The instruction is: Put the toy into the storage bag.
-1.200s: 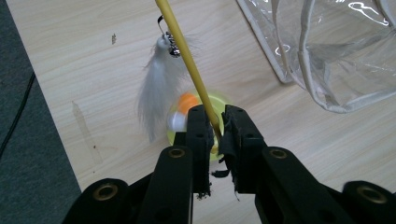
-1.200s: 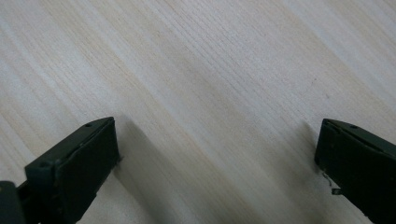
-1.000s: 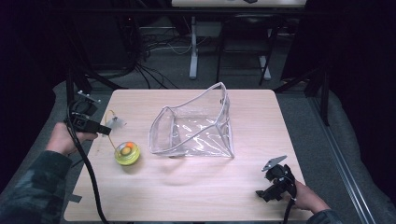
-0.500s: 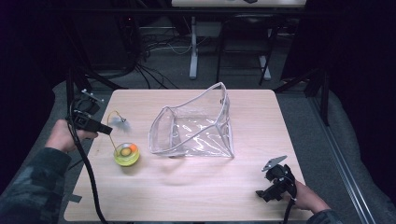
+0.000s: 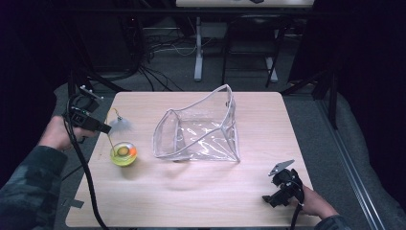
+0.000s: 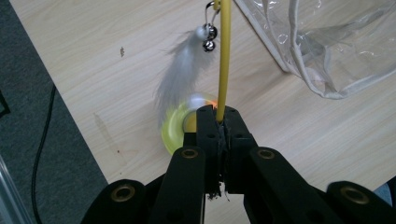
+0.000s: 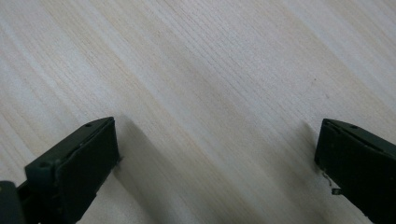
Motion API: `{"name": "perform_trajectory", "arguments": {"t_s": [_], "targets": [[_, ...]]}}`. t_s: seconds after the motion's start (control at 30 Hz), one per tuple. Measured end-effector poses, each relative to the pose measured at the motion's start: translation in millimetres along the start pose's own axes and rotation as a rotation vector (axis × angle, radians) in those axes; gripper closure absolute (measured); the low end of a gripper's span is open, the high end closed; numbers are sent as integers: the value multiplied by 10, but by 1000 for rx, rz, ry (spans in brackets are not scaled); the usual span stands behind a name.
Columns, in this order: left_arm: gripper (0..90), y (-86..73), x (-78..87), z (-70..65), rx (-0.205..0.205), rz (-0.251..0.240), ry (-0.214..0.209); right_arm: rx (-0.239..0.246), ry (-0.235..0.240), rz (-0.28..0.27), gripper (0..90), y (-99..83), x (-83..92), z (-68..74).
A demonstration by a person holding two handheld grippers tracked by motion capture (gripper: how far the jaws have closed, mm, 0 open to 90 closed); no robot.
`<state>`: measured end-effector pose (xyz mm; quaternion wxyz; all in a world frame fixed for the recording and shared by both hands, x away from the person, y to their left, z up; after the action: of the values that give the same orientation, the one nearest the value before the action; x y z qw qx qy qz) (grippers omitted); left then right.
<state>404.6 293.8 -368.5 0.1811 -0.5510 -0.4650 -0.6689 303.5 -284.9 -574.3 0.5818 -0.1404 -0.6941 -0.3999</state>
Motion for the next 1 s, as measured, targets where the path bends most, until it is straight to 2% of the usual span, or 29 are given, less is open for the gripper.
{"name": "perform_trajectory", "arguments": {"t_s": [0.13,0.2,0.23,0.33,0.37,0.4,0.7,0.77,0.8,1.0], "targets": [[882,36,21,2,-10,9,6,4,-8,10,0,2,5,-2],[883,55,28,5,-9,13,13,0,0,-1,0,0,-1,0],[883,64,33,9,-11,17,13,-18,4,-25,0,-7,-22,15],[882,93,49,19,-13,24,23,-7,6,-17,0,-6,-18,6],[883,101,59,23,-12,22,25,-16,7,-27,0,-8,-23,14],[883,107,68,24,-13,21,28,8,-7,0,0,-1,-1,-6],[883,168,154,65,-18,22,43,8,-8,1,0,0,-1,-6],[882,180,171,63,-14,17,47,1,17,-6,0,-2,-15,-2],[882,188,185,65,-16,17,46,6,-8,7,0,2,3,-4],[883,238,263,62,-26,18,56,8,-8,2,0,0,-1,-6]]}}
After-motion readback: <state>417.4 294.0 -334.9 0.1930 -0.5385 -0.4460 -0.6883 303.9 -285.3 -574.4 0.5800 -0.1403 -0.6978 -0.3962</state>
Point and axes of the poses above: each handheld gripper's, and its own axes: x roughly backward along the jaws, y roughly out of its top, z roughly to its left, the point moved 1 cm from there along -x, roughly forward along the jaws, and after that the axes turned 2 degrees about -x, right-handed, at the moved point
